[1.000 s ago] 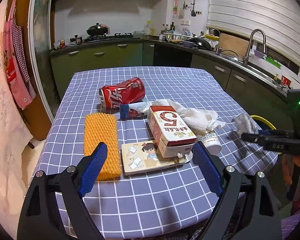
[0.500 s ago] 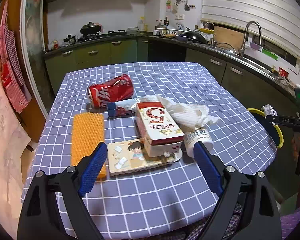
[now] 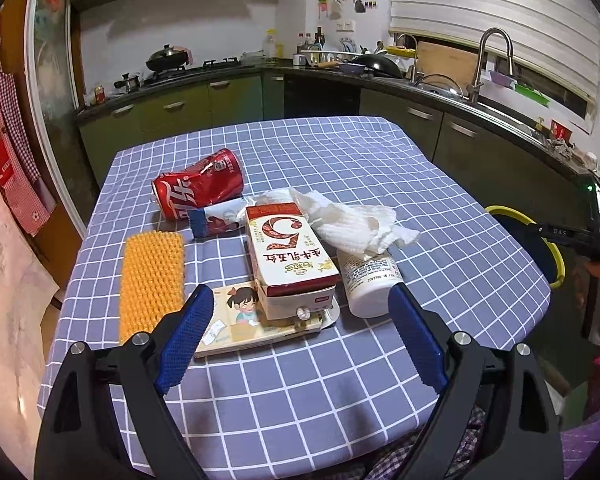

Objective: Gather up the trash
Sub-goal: 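Carry the snack wrapper over the bin and open the right gripper, then grasp the red-printed white milk carton with the left gripper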

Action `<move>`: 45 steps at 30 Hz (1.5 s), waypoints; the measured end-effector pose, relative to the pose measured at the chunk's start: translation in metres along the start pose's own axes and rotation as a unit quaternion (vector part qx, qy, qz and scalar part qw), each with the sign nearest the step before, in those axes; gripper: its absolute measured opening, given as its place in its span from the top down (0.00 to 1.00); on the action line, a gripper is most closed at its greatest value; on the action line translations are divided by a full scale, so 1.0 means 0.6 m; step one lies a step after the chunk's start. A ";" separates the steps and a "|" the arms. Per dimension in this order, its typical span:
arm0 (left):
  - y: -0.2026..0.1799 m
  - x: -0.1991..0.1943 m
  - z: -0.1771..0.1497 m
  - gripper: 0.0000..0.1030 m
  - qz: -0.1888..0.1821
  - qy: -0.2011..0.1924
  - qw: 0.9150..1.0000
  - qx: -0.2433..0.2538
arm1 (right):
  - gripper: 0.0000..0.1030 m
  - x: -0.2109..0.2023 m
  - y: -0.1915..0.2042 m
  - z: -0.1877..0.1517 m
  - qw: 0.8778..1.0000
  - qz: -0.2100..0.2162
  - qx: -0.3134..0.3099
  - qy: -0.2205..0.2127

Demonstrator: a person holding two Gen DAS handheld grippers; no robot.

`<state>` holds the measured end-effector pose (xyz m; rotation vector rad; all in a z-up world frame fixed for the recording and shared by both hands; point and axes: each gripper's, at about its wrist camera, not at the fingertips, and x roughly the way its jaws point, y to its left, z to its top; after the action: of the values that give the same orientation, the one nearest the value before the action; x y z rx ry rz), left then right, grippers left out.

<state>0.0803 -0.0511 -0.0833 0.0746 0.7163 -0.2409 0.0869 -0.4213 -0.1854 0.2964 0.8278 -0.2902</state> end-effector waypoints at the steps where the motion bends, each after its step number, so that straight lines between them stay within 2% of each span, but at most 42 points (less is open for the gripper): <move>1: 0.000 0.002 0.000 0.15 -0.001 0.002 1.000 -0.001 | 0.32 -0.005 0.004 -0.002 1.000 0.002 -0.002 -0.003; 15: 0.008 0.068 0.023 0.16 0.024 0.020 0.999 -0.007 | 0.31 -0.028 0.023 -0.009 1.000 0.026 -0.004 -0.010; 20: 0.011 0.091 0.024 0.24 0.041 0.034 0.999 0.001 | 0.31 -0.027 0.016 -0.006 1.000 0.029 -0.003 -0.008; 28: 0.009 0.117 0.019 0.26 0.042 0.046 0.998 0.006 | 0.31 -0.022 0.020 -0.008 0.999 0.033 -0.004 -0.005; 34: 0.015 0.138 0.019 0.44 0.041 0.051 0.998 -0.008 | 0.31 -0.022 0.023 -0.009 0.999 0.037 -0.007 -0.005; 45: 0.028 0.117 0.023 0.49 0.042 0.024 0.999 -0.015 | 0.31 -0.020 0.023 -0.011 0.999 0.039 -0.008 -0.003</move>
<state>0.1441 -0.0504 -0.1193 0.0815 0.7633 -0.1474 0.0799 -0.4043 -0.1783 0.3115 0.8105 -0.2100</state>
